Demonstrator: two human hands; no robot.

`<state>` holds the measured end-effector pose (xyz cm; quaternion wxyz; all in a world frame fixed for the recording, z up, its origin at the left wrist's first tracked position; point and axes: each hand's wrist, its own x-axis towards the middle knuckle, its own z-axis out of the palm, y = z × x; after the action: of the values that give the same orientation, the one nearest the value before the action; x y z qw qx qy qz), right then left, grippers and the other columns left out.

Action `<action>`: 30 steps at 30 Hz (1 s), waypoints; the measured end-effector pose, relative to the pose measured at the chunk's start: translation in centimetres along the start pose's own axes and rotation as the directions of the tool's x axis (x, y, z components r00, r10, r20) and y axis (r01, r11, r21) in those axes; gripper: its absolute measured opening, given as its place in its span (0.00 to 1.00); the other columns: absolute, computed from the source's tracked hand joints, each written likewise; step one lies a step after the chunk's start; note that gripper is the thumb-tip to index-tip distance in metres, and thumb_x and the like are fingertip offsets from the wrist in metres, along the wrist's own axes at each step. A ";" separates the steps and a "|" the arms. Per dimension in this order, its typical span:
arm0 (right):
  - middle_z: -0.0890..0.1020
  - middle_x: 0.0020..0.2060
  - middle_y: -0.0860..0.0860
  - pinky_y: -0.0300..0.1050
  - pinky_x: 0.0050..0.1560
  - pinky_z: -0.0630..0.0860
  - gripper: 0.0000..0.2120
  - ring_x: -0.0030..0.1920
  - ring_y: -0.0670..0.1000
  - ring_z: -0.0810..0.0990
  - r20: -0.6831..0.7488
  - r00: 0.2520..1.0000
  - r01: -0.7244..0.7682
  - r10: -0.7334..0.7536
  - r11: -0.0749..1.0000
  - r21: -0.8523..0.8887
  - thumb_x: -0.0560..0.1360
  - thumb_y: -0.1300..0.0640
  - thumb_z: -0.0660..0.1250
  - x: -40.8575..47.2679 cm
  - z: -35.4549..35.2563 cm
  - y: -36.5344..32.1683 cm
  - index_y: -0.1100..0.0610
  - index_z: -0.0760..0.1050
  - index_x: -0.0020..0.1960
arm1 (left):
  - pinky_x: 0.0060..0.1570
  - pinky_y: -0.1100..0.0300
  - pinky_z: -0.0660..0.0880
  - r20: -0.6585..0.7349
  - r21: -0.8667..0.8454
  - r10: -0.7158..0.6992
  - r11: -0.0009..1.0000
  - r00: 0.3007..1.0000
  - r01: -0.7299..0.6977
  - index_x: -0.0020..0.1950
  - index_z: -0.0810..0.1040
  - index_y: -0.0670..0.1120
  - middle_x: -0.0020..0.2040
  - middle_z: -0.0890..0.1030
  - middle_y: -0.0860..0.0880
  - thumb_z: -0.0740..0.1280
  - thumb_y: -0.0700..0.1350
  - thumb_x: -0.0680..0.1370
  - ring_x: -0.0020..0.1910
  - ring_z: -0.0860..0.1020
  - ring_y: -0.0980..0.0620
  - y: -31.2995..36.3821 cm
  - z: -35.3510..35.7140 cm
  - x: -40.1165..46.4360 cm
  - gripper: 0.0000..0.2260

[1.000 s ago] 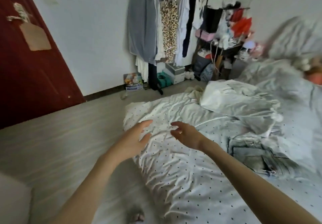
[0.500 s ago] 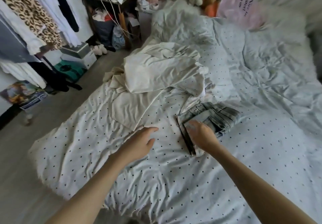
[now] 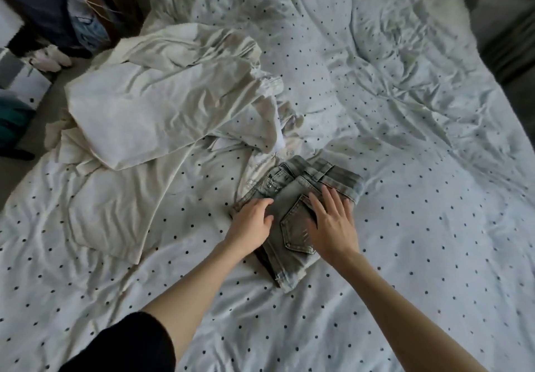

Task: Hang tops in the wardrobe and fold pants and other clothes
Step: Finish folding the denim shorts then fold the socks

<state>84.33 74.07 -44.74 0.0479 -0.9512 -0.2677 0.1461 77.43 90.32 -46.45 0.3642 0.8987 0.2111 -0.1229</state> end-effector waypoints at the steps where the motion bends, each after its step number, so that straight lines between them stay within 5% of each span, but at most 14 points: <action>1: 0.49 0.77 0.54 0.51 0.75 0.39 0.25 0.77 0.54 0.44 -0.017 1.000 0.018 -0.018 1.000 -0.007 0.82 0.50 0.52 -0.1 0.3 0.2 0.52 0.51 0.77 | 0.62 0.51 0.69 -0.015 0.024 -0.036 0.999 0.999 0.036 0.71 0.67 0.45 0.66 0.73 0.46 0.62 0.46 0.80 0.64 0.71 0.48 0.3 0.6 0.7 0.20; 5: 0.48 0.77 0.55 0.50 0.74 0.37 0.27 0.77 0.55 0.42 -0.072 0.997 0.013 -0.009 0.998 0.067 0.82 0.52 0.54 -0.4 1.2 0.4 0.51 0.48 0.77 | 0.64 0.48 0.64 -0.094 0.221 -0.157 0.960 0.983 0.174 0.66 0.71 0.48 0.63 0.74 0.48 0.65 0.53 0.77 0.66 0.68 0.47 0.5 2.2 2.7 0.19; 11: 0.46 0.77 0.54 0.50 0.72 0.31 0.28 0.74 0.55 0.35 -0.046 0.998 0.054 -0.052 0.998 0.043 0.81 0.48 0.54 -0.2 2.0 -0.4 0.50 0.47 0.77 | 0.54 0.52 0.66 -0.244 0.142 -0.219 0.956 0.945 0.258 0.46 0.79 0.49 0.49 0.79 0.49 0.67 0.51 0.76 0.55 0.74 0.46 -1.6 -0.5 3.2 0.06; 15: 0.52 0.76 0.55 0.58 0.73 0.37 0.29 0.75 0.58 0.43 0.009 0.998 0.063 -0.062 0.996 -0.068 0.79 0.42 0.56 0.9 3.6 -0.8 0.50 0.54 0.76 | 0.41 0.56 0.67 0.008 0.053 -0.202 0.978 0.979 0.201 0.34 0.68 0.45 0.37 0.71 0.49 0.68 0.49 0.75 0.45 0.75 0.43 -3.9 -2.6 4.5 0.15; 17: 0.55 0.75 0.56 0.60 0.73 0.40 0.30 0.76 0.59 0.49 0.030 0.998 0.055 -0.051 0.991 -0.120 0.79 0.41 0.56 1.8 4.5 -0.7 0.50 0.54 0.76 | 0.40 0.57 0.67 0.076 -0.018 -0.183 0.983 0.980 0.184 0.41 0.71 0.44 0.39 0.73 0.49 0.68 0.49 0.75 0.43 0.74 0.46 -4.1 -2.7 5.4 0.10; 19: 0.49 0.76 0.55 0.58 0.72 0.33 0.30 0.76 0.57 0.43 0.040 0.997 0.067 -0.062 0.986 -0.150 0.80 0.40 0.50 2.5 5.7 -0.4 0.49 0.47 0.77 | 0.42 0.57 0.70 0.089 -0.041 -0.204 0.977 0.975 0.208 0.53 0.72 0.44 0.44 0.76 0.49 0.68 0.50 0.75 0.46 0.77 0.46 -4.1 -2.5 6.0 0.13; 21: 0.48 0.76 0.55 0.57 0.71 0.31 0.30 0.76 0.57 0.42 0.057 0.996 0.070 -0.061 0.984 -0.162 0.80 0.41 0.49 2.7 6.4 -0.5 0.49 0.46 0.77 | 0.40 0.57 0.68 0.092 0.050 -0.215 0.976 0.972 0.211 0.54 0.71 0.44 0.43 0.76 0.49 0.68 0.52 0.75 0.47 0.78 0.45 -4.5 -2.3 6.0 0.14; 23: 0.51 0.76 0.56 0.58 0.72 0.34 0.30 0.76 0.58 0.45 0.071 0.996 0.065 -0.054 0.985 -0.161 0.80 0.41 0.52 2.5 6.2 -0.7 0.50 0.50 0.77 | 0.39 0.57 0.68 0.121 0.034 -0.221 0.975 0.968 0.219 0.51 0.73 0.42 0.42 0.77 0.46 0.68 0.51 0.75 0.46 0.78 0.44 -4.8 -2.1 5.5 0.13; 26: 0.50 0.76 0.56 0.59 0.72 0.34 0.29 0.76 0.58 0.45 0.086 0.992 0.100 -0.088 0.985 -0.142 0.79 0.43 0.54 1.8 5.3 -0.9 0.51 0.53 0.77 | 0.29 0.61 0.63 0.149 0.021 -0.290 0.957 0.945 0.290 0.34 0.66 0.45 0.31 0.70 0.50 0.69 0.50 0.74 0.31 0.70 0.52 -5.0 -2.2 4.7 0.16; 30: 0.58 0.75 0.58 0.64 0.72 0.53 0.24 0.75 0.60 0.53 -0.063 0.997 -0.042 0.044 0.998 0.039 0.76 0.55 0.66 0.5 3.7 -1.2 0.56 0.68 0.71 | 0.30 0.59 0.60 0.254 0.003 -0.388 0.916 0.886 0.400 0.32 0.62 0.46 0.29 0.66 0.50 0.70 0.50 0.74 0.29 0.67 0.52 -5.3 -2.9 4.6 0.20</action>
<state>83.05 75.42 -48.22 0.0714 -0.9598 -0.2427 0.1216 79.16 97.13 -49.31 0.3774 0.8052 0.3446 -0.3007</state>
